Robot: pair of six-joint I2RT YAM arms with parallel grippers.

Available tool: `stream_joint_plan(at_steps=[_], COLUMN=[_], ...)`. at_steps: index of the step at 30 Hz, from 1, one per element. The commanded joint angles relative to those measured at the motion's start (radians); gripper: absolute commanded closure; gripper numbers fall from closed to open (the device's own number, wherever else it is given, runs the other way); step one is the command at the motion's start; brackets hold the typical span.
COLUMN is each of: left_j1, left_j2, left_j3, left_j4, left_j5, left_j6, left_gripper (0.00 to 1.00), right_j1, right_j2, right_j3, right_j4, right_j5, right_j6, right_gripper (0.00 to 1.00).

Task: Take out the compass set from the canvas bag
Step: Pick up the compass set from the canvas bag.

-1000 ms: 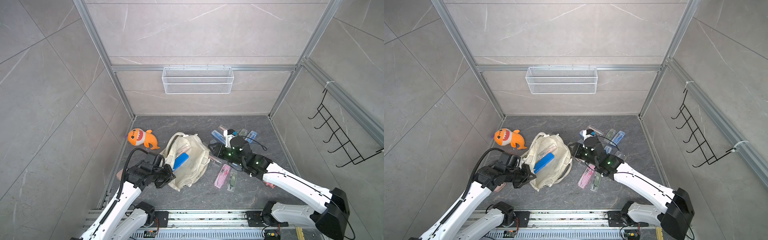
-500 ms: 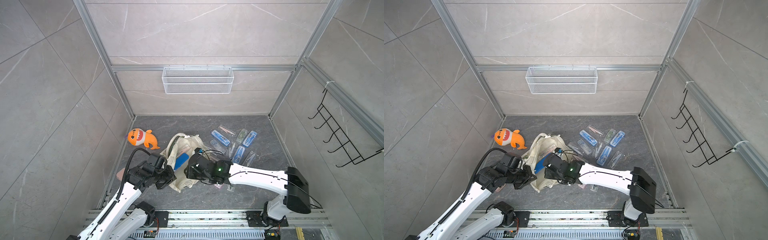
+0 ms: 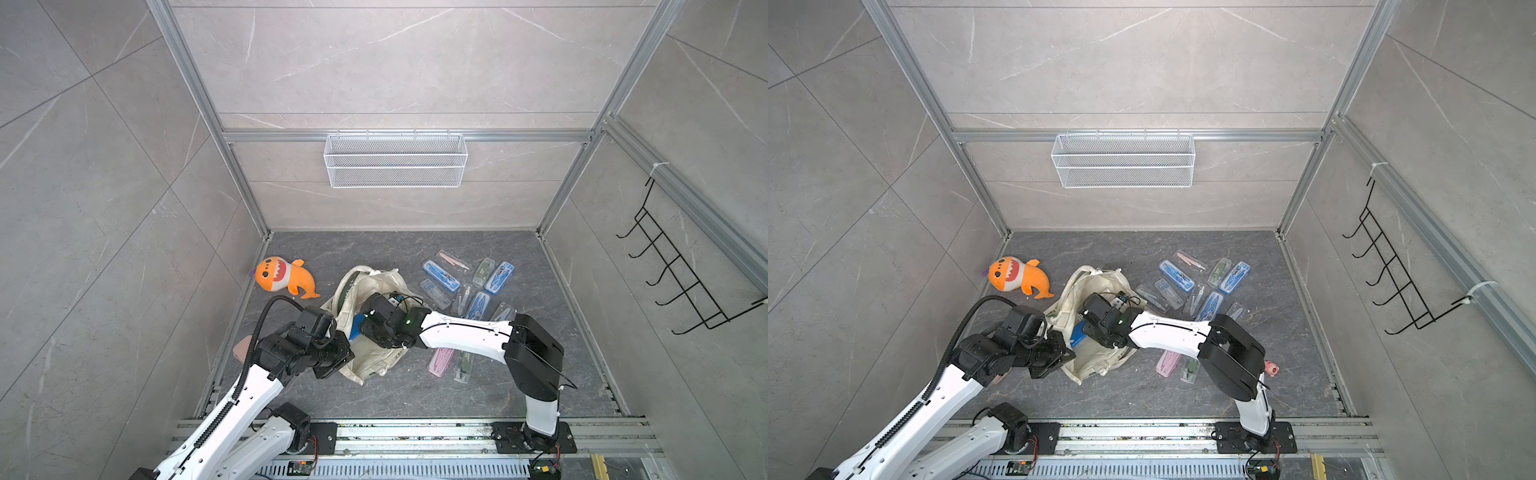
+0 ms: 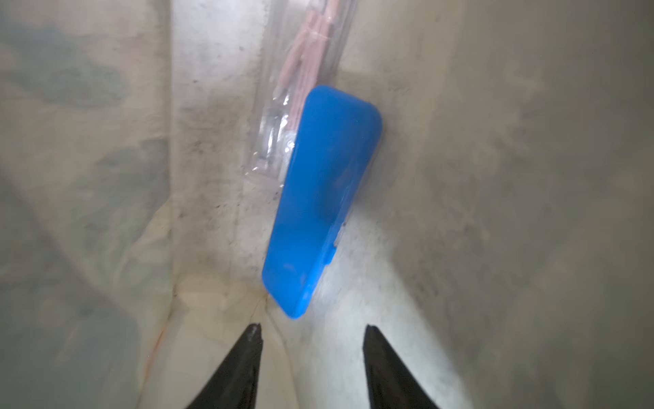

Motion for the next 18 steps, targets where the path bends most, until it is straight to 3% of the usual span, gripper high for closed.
stream_joint_plan(at_steps=[1,18], left_j1=[-0.010,-0.022], left_j2=[0.004,-0.005], left_j3=[-0.008,-0.025], left_j4=[0.007,0.010], left_j5=[0.032,0.093], left_j6=[-0.013,0.005], left_gripper=[1.00,1.00], right_j1=[-0.018,-0.062], right_j2=[0.043,0.209], right_j3=[0.016,0.031], right_j4=[0.063,0.241], right_j5=[-0.015,-0.057], right_j6=[0.069,0.156], right_gripper=[0.46,0.38])
